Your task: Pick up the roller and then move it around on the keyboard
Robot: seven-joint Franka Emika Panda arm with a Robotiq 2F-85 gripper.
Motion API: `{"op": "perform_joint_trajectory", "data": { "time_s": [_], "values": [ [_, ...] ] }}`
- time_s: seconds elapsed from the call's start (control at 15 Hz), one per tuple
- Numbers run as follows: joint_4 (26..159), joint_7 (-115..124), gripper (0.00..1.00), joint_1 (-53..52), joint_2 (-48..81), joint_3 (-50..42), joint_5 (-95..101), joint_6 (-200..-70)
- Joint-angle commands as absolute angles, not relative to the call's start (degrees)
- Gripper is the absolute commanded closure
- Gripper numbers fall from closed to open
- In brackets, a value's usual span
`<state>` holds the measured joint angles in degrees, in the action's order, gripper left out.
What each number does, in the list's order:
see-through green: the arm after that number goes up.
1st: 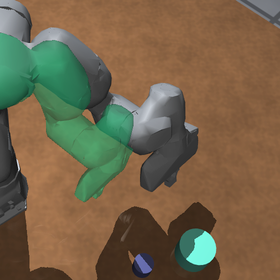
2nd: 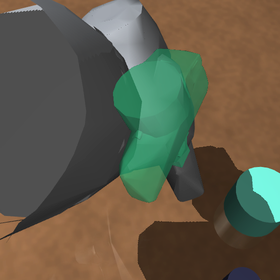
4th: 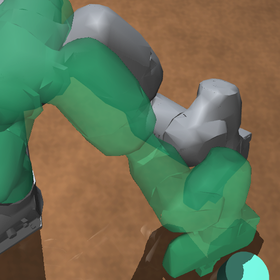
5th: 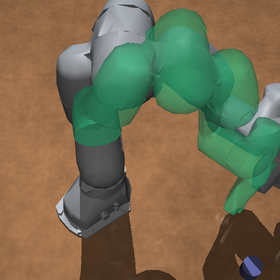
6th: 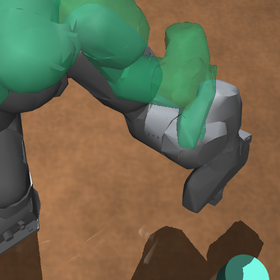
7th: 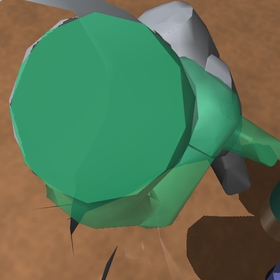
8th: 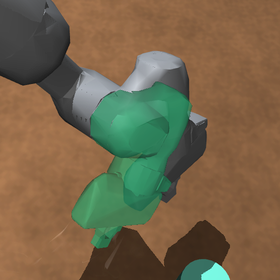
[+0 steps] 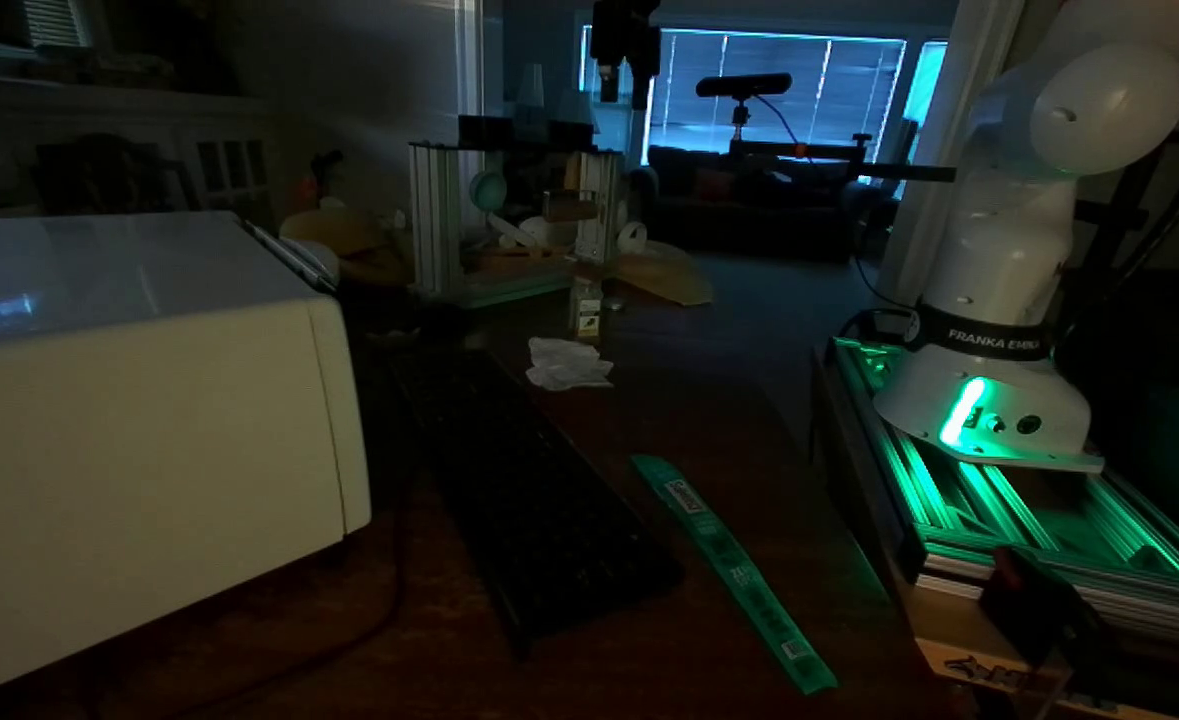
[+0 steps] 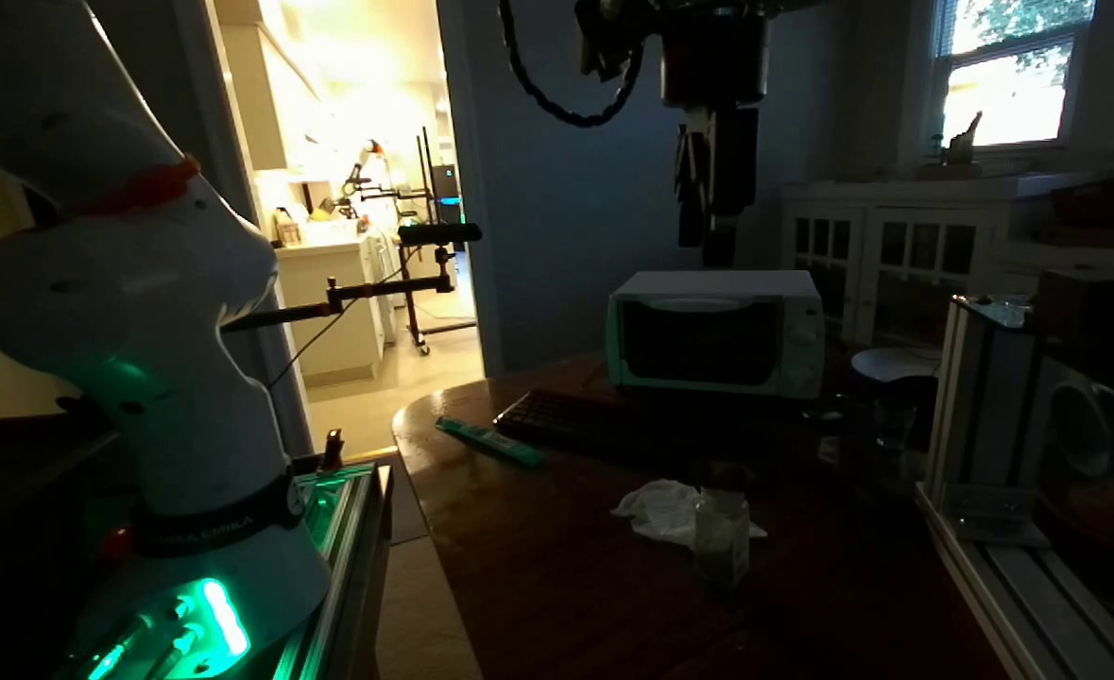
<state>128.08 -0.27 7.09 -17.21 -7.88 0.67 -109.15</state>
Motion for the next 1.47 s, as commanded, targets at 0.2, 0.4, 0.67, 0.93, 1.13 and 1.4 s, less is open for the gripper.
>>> {"op": "perform_joint_trajectory", "data": {
  "time_s": [0.2,0.4,0.67,0.93,1.13,1.4],
  "values": [
    [115.0,-5.8,0.0,10.3,-5.8,-12.5,0.9,-109.2],
    [108.8,-8.5,0.0,11.8,-0.7,-14.3,-0.2,-109.6],
    [102.2,-10.8,0.0,13.9,5.6,-15.4,-0.6,-111.3],
    [97.6,-11.6,0.0,16.2,10.3,-15.7,-0.7,-113.3],
    [95.4,-12.3,0.0,18.2,12.7,-15.6,-2.7,-115.6],
    [97.2,-10.9,0.0,17.8,11.1,-15.2,-0.8,-115.0]
  ]
}}
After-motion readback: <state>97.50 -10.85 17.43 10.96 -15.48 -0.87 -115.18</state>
